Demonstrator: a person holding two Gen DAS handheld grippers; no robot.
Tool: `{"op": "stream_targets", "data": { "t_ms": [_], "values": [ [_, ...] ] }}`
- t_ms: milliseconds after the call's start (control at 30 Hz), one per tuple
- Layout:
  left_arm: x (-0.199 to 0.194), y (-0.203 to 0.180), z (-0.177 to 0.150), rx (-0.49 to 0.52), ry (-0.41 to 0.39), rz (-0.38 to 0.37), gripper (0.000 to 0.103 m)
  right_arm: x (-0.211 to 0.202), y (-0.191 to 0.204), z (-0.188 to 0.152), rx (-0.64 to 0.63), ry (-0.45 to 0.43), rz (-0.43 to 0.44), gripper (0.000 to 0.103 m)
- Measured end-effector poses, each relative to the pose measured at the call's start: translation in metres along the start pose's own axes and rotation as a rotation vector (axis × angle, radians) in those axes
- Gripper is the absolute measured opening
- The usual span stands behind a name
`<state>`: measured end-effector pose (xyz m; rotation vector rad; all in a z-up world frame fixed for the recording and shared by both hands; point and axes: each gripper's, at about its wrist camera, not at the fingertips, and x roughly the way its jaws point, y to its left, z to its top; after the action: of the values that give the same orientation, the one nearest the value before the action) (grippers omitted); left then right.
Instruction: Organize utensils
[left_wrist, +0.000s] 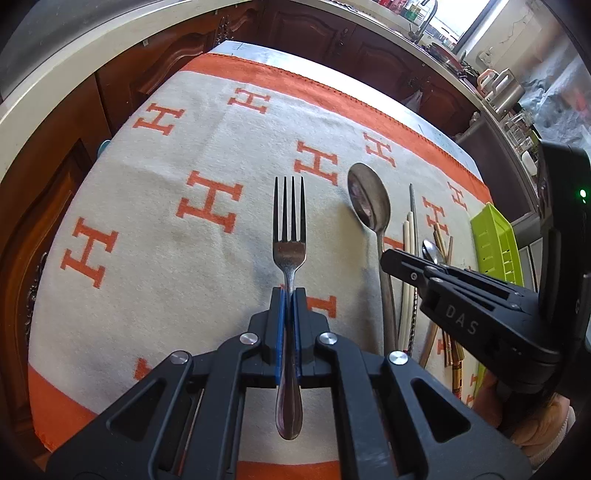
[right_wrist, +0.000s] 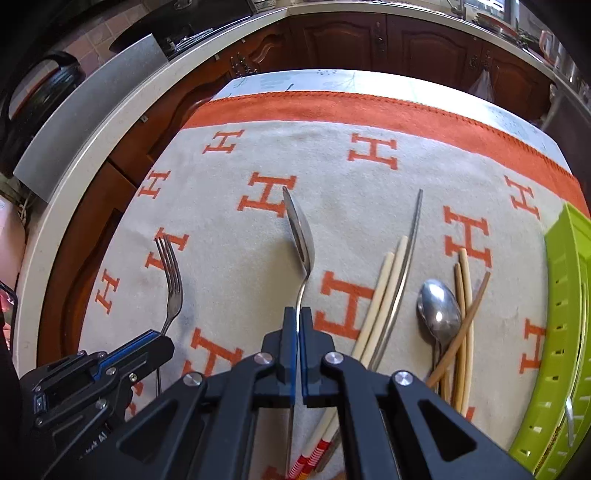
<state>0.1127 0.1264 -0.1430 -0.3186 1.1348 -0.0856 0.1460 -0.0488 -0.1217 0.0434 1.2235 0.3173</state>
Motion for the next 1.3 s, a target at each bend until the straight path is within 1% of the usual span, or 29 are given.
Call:
{"op": "stream_targets", "data": {
  "t_ms": [267, 400, 500, 567, 667, 733, 767, 800, 867, 933, 1000, 1067, 1133, 1200, 1300],
  "values": [
    [-0.006, -0.017, -0.002, 0.047, 0.001, -0.009, 0.002, -0.039, -0.027, -0.013, 0.072, -0.061, 0.053, 0.0],
    [-0.01, -0.041, -0.003, 0.097, 0.007, -0.031, 0.002, -0.071, -0.046, -0.022, 0.105, -0.125, 0.069, 0.0],
    [-0.011, -0.061, -0.006, 0.13, 0.017, -0.049, 0.002, -0.083, -0.057, -0.026, 0.118, -0.145, 0.054, 0.0],
    [-0.012, -0.069, -0.008, 0.135, 0.018, -0.054, 0.002, -0.082, -0.064, -0.028, 0.124, -0.126, 0.057, 0.0],
    [-0.013, -0.073, -0.009, 0.129, 0.014, -0.045, 0.002, -0.069, -0.069, -0.03, 0.128, -0.067, 0.12, 0.0],
    [-0.015, -0.07, -0.009, 0.115, 0.012, -0.029, 0.002, -0.055, -0.064, -0.031, 0.088, -0.029, 0.134, 0.004],
    [-0.015, -0.067, -0.008, 0.105, 0.011, -0.021, 0.002, -0.047, -0.061, -0.032, 0.07, -0.013, 0.137, 0.011],
    [-0.016, -0.064, -0.008, 0.097, 0.01, -0.016, 0.002, -0.038, -0.058, -0.032, 0.047, -0.001, 0.136, 0.015],
    [-0.017, -0.057, -0.008, 0.083, 0.007, -0.002, 0.002, -0.028, -0.051, -0.032, 0.002, -0.001, 0.123, 0.015],
    [-0.018, -0.049, -0.008, 0.067, 0.006, 0.012, 0.002, -0.022, -0.043, -0.031, -0.043, -0.028, 0.104, 0.015],
    [-0.019, -0.041, -0.008, 0.051, 0.007, 0.025, 0.002, -0.017, -0.035, -0.027, -0.092, -0.07, 0.063, 0.015],
    [-0.019, -0.036, -0.008, 0.038, 0.007, 0.033, 0.002, -0.012, -0.032, -0.024, -0.117, -0.084, 0.04, 0.015],
    [-0.019, -0.03, -0.007, 0.028, 0.007, 0.039, 0.002, -0.004, -0.028, -0.02, -0.141, -0.086, -0.002, 0.015],
    [-0.019, -0.027, -0.007, 0.018, 0.008, 0.041, 0.002, 0.0, -0.022, -0.018, -0.182, -0.114, -0.061, 0.015],
    [-0.016, -0.023, -0.006, 0.008, 0.012, 0.041, 0.002, 0.005, -0.01, -0.017, -0.248, -0.128, -0.128, 0.016]
  ]
}}
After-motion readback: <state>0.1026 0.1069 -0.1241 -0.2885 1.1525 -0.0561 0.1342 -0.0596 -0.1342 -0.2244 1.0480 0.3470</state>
